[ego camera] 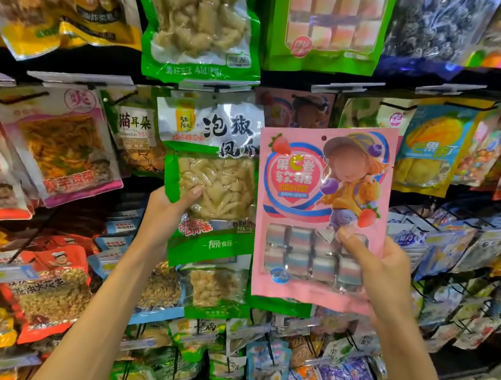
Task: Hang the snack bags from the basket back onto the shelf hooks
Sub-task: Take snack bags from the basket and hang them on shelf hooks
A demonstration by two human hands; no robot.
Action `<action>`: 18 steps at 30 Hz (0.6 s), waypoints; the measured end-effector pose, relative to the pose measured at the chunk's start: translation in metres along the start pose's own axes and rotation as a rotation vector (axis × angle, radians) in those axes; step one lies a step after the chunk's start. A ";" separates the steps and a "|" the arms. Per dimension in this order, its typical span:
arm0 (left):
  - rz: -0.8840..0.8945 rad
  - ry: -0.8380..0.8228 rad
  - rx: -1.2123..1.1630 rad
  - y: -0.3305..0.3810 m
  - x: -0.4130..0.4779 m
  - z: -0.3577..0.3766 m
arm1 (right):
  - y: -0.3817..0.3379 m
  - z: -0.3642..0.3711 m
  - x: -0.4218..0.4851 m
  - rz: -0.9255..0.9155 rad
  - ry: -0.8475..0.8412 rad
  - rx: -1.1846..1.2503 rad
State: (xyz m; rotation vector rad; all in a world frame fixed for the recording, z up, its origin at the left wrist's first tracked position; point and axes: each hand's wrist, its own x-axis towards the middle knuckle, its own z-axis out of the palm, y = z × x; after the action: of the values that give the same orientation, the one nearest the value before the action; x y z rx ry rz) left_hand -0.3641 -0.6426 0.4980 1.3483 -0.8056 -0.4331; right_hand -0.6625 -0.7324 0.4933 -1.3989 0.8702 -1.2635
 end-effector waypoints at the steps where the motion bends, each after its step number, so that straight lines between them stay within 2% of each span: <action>1: -0.012 0.009 0.003 -0.001 0.004 0.001 | -0.001 0.001 0.007 -0.001 0.010 0.014; 7: -0.082 0.111 0.045 -0.015 0.034 0.008 | -0.003 0.004 0.061 -0.034 0.043 0.058; 13: -0.076 0.199 0.069 -0.026 0.050 0.013 | 0.003 0.003 0.097 -0.108 -0.067 0.075; 18: -0.054 0.223 0.046 -0.033 0.052 0.021 | 0.009 0.001 0.117 -0.087 -0.105 0.072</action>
State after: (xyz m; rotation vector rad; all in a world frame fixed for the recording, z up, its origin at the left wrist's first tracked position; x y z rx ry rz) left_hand -0.3386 -0.7002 0.4799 1.4351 -0.5995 -0.3011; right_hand -0.6382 -0.8452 0.5127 -1.4450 0.6927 -1.2625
